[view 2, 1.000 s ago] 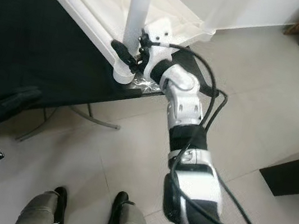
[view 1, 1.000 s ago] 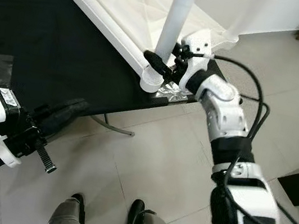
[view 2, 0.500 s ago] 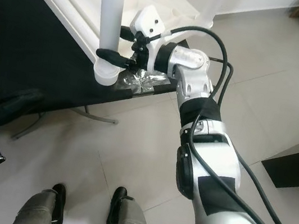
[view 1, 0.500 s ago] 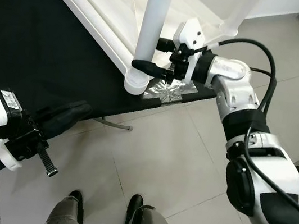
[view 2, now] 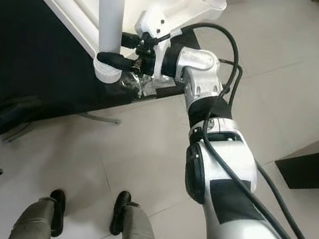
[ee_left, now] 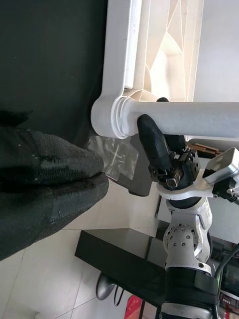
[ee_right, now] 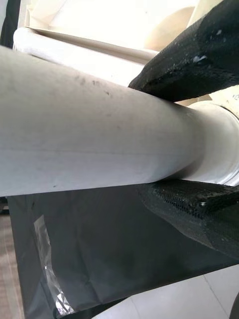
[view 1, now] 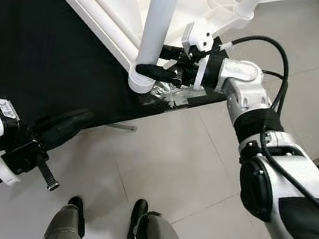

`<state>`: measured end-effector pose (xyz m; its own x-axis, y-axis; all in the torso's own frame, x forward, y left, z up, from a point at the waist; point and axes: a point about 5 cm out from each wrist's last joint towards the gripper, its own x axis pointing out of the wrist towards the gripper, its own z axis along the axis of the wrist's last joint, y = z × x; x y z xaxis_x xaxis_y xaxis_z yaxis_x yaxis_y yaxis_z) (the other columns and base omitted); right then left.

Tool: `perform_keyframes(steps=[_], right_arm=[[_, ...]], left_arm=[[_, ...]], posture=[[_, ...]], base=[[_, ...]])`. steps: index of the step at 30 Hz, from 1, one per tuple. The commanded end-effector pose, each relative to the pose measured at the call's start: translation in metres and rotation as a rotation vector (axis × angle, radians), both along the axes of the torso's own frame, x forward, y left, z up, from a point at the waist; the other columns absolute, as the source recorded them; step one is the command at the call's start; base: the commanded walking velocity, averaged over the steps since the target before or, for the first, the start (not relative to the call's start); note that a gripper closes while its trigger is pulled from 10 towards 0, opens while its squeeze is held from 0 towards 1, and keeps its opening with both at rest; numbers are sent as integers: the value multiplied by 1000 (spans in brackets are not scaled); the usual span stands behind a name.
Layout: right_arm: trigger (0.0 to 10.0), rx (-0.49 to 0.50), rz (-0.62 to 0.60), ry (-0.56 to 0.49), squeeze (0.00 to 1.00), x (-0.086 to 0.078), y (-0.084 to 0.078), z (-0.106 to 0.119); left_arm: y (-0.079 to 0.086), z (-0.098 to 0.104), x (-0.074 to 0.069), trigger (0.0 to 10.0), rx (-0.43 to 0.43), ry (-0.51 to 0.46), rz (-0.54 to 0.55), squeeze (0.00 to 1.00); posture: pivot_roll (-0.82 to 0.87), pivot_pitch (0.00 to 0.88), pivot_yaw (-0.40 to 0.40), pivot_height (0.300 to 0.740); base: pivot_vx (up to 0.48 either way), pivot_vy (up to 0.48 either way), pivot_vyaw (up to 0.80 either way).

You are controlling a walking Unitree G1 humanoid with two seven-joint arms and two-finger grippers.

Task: Building children table

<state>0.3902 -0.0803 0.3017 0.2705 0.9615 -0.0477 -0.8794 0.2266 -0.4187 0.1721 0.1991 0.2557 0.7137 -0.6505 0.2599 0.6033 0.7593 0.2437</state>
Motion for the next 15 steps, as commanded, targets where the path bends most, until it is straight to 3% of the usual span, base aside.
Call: perform_keyframes(steps=[1,2,5,6,8,9,10,11,12,14,15], right_arm=[[0,1,-36,15,0,2,-9,-6],[0,3,-119,-10,0,5,-17,-11],[0,3,-140,-17,0,6,-19,-13],[0,31,-218,-4,0,10,-23,-17],[0,131,-421,-4,0,16,-28,-28],[0,131,-421,-4,0,16,-28,-28],[0,288,-628,-36,0,16,-26,-37],[0,288,-628,-36,0,16,-26,-37],[0,370,-738,-38,0,8,-17,-49],[0,370,-738,-38,0,8,-17,-49],[0,419,-800,-36,0,-3,-9,-57]], left_arm=[[-1,0,-4,10000,12,6,-10,0],[-2,1,-4,10000,10,5,-9,0],[-2,1,-4,10000,10,4,-9,0],[-2,1,-4,10000,9,4,-8,0],[-1,0,-5,10000,8,6,-4,0],[-1,0,-5,10000,8,6,-4,0],[1,-1,-6,10000,9,12,-1,0],[1,-1,-6,10000,9,12,-1,0],[3,-2,-7,10000,10,20,0,0],[3,-2,-7,10000,10,20,0,0],[4,-3,-6,10000,14,28,1,0]], posture=[[128,401,-170,740],[125,398,-177,740],[125,398,-177,740],[122,400,-181,740],[113,404,-185,740],[113,404,-185,740],[112,420,-168,740],[112,420,-168,740],[98,425,-148,740],[98,425,-148,740],[98,425,-148,740]], base=[[0,0,0],[0,0,0],[0,0,0],[0,0,0],[0,0,0],[0,0,0],[0,0,0],[0,0,0],[0,0,0],[0,0,0],[0,0,0]])
